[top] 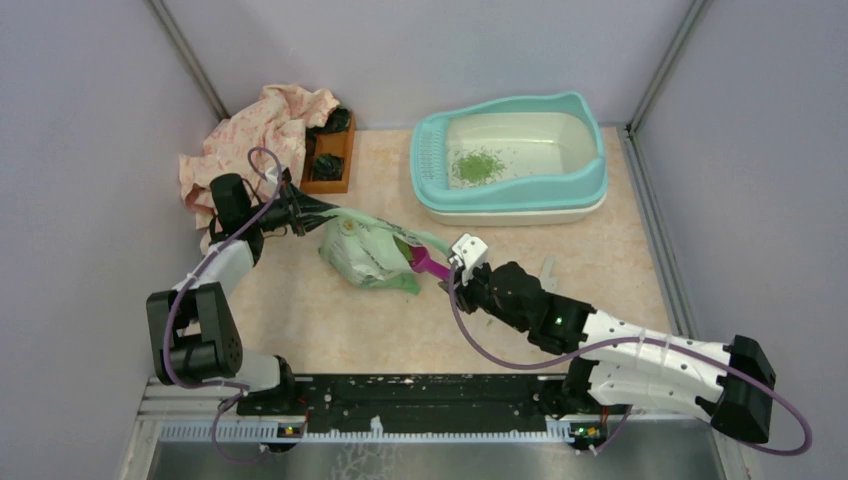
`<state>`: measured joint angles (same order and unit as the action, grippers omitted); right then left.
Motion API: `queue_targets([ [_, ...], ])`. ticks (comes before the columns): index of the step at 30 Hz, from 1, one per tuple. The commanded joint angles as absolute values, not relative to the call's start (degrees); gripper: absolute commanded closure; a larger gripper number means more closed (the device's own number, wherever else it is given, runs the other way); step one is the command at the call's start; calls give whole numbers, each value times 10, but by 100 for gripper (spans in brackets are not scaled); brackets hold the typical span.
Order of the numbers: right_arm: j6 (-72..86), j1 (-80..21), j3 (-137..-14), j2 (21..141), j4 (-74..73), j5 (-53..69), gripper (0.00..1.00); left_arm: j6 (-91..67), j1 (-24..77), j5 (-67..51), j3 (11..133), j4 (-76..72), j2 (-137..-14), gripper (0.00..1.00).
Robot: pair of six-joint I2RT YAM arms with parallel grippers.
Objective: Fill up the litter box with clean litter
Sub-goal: 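Scoop the cat litter from the cat litter bag.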
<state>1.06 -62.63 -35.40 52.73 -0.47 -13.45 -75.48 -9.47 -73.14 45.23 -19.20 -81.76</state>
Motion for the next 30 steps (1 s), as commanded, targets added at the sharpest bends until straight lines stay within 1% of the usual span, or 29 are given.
queue_targets([
  [1, 8, -633, -335, 469, 32, -163, 100, -736, -106, -744, 484, -228, -820, 94],
  [11, 18, -634, -294, 412, 51, -188, 100, -733, -110, -743, 496, -228, -845, 94],
  [17, 25, -637, -272, 365, 62, -170, 100, -734, -120, -744, 509, -228, -862, 94],
  [19, 27, -637, -252, 350, 96, -166, 100, -736, -120, -744, 511, -228, -862, 94],
  [24, 29, -638, -243, 436, 187, -154, 100, -739, -120, -743, 514, -228, -859, 94],
  [30, 40, -641, -216, 405, 222, -162, 100, -734, -120, -745, 516, -214, -849, 94],
])
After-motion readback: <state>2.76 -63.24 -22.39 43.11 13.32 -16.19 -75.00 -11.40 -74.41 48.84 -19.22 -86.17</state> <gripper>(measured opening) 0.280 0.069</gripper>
